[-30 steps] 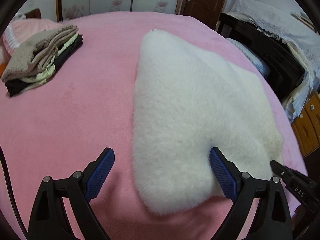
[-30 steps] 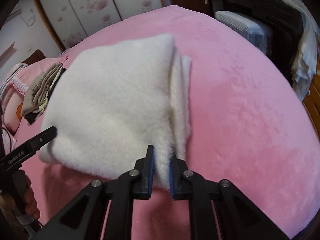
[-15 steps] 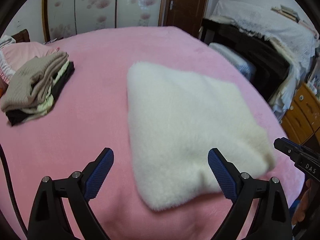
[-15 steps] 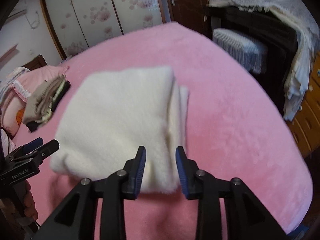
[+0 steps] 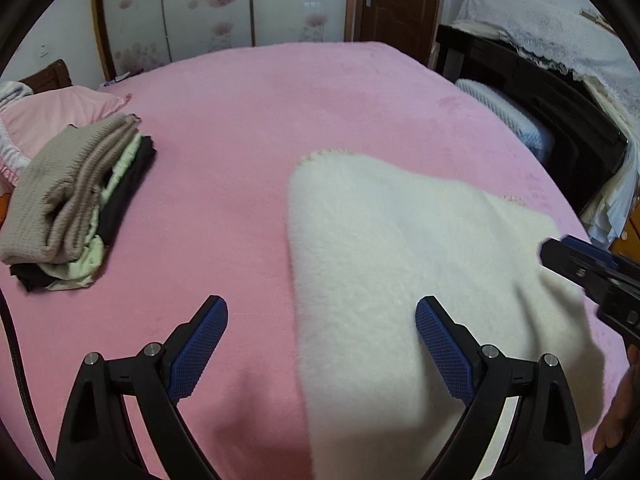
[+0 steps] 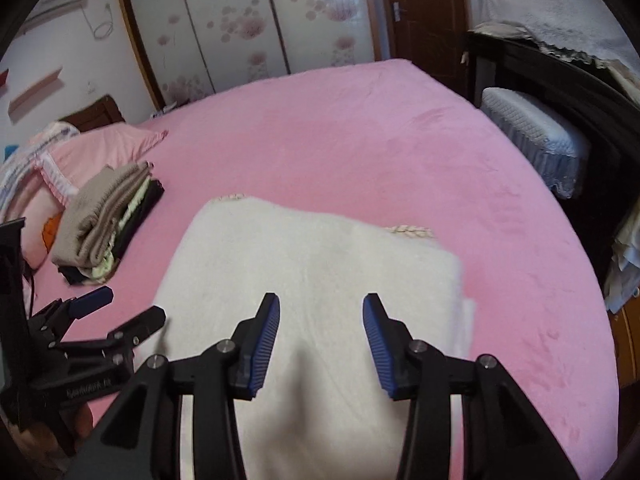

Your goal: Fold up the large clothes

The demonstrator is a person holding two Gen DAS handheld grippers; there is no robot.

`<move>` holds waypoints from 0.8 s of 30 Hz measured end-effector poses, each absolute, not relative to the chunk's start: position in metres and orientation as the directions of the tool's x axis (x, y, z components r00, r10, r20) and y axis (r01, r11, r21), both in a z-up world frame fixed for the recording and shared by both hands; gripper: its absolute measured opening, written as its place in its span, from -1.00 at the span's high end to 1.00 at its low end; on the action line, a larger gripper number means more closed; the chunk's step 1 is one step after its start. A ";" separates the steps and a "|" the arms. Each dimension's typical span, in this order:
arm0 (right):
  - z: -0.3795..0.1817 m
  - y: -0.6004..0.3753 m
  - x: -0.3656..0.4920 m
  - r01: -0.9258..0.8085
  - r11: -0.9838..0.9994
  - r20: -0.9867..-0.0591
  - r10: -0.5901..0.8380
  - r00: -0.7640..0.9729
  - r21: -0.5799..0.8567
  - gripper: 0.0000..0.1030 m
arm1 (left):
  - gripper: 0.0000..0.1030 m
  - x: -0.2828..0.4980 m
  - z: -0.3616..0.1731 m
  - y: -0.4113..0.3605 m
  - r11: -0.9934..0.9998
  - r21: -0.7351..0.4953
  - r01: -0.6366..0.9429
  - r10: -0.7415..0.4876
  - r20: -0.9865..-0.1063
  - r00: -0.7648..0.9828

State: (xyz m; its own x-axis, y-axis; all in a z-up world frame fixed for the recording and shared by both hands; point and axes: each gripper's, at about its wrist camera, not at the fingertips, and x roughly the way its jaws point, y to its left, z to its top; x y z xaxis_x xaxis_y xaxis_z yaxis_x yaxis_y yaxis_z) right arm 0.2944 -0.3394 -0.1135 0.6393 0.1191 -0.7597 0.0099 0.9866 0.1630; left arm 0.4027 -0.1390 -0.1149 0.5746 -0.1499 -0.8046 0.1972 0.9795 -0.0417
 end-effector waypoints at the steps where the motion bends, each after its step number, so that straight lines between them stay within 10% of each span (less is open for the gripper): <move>1: -0.122 -0.338 0.304 0.009 0.990 -0.778 0.107 0.620 0.144 0.16 | -0.84 0.405 -0.118 -0.142 0.978 -0.048 0.202 -0.159 -0.803 0.575; 9: -0.171 -0.381 0.312 0.098 0.995 -0.825 -0.037 0.563 0.022 0.71 | -0.88 0.420 -0.154 -0.145 0.961 -0.149 0.232 -0.246 -0.843 0.478; 24: -0.174 -0.378 0.296 0.093 0.996 -0.795 -0.041 0.605 0.019 0.64 | -0.88 0.403 -0.151 -0.143 0.964 -0.137 0.226 -0.241 -0.805 0.543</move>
State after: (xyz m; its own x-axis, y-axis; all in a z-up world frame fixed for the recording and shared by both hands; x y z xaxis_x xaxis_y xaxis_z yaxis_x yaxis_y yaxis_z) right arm 0.2956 -0.3782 -0.1743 0.6048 -0.0407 -0.7953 0.0925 0.9955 0.0195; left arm 0.4035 -0.1428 -0.1507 0.5426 -0.2414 -0.8046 0.2259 0.9645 -0.1370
